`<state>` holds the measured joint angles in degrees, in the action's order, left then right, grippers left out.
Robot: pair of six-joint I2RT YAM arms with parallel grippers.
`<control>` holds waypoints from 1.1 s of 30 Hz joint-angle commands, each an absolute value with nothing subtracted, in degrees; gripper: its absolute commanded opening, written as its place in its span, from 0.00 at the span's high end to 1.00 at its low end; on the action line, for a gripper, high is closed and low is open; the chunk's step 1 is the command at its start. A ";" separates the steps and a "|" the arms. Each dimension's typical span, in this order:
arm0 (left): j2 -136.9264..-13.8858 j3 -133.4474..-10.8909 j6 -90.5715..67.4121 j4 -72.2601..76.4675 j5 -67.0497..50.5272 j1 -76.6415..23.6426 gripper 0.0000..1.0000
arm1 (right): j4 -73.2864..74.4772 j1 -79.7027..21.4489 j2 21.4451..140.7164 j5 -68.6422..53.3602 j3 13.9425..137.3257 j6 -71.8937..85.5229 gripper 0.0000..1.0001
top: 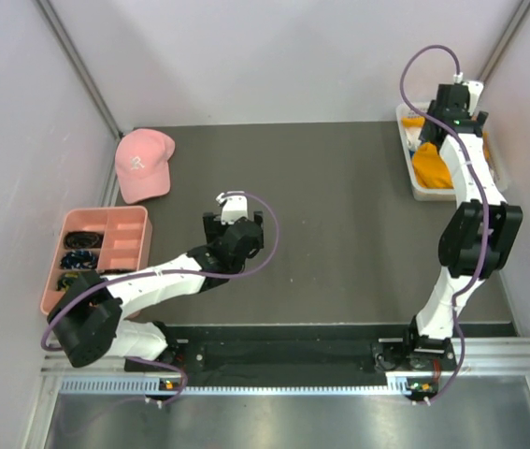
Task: Fold and stack the t-shirts
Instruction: Grab crumpled tshirt from bin with the right arm
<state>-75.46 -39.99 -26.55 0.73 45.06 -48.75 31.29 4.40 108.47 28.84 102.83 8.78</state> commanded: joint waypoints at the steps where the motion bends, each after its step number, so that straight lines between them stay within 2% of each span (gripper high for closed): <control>1: -74.00 -39.38 -25.31 1.50 46.06 -48.16 0.01 | 32.17 5.01 108.63 26.63 103.45 8.70 0.18; 15: -74.71 -39.11 -25.31 1.49 45.26 -47.37 0.01 | 32.34 6.15 109.95 23.30 99.93 9.75 0.20; 18: -74.79 -39.11 -25.23 1.49 45.26 -47.37 0.01 | 32.17 6.77 110.30 22.68 100.02 10.11 0.24; 21: -75.14 -39.20 -25.05 1.67 45.17 -47.20 0.01 | 32.17 7.12 110.92 22.50 100.28 10.11 0.30; 27: -76.02 -39.64 -24.87 1.32 45.00 -47.20 0.01 | 31.55 7.56 111.36 21.71 100.11 10.46 0.52; 28: -76.03 -39.73 -24.87 1.32 45.09 -47.20 0.01 | 31.55 7.65 111.36 21.62 100.11 10.37 0.59; 30: -76.38 -39.73 -24.70 1.32 45.17 -47.11 0.01 | 31.38 7.65 111.53 21.62 100.19 10.37 0.66; 31: -76.55 -39.81 -24.78 1.23 45.26 -47.20 0.01 | 31.29 7.82 111.53 21.53 100.11 10.28 0.75; 33: -76.90 -39.81 -24.78 1.14 45.26 -47.20 0.01 | 31.20 7.82 111.62 21.62 100.19 10.20 0.83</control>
<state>-75.96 -39.70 -25.34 0.75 44.82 -47.35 32.60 6.76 110.39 22.22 99.72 10.11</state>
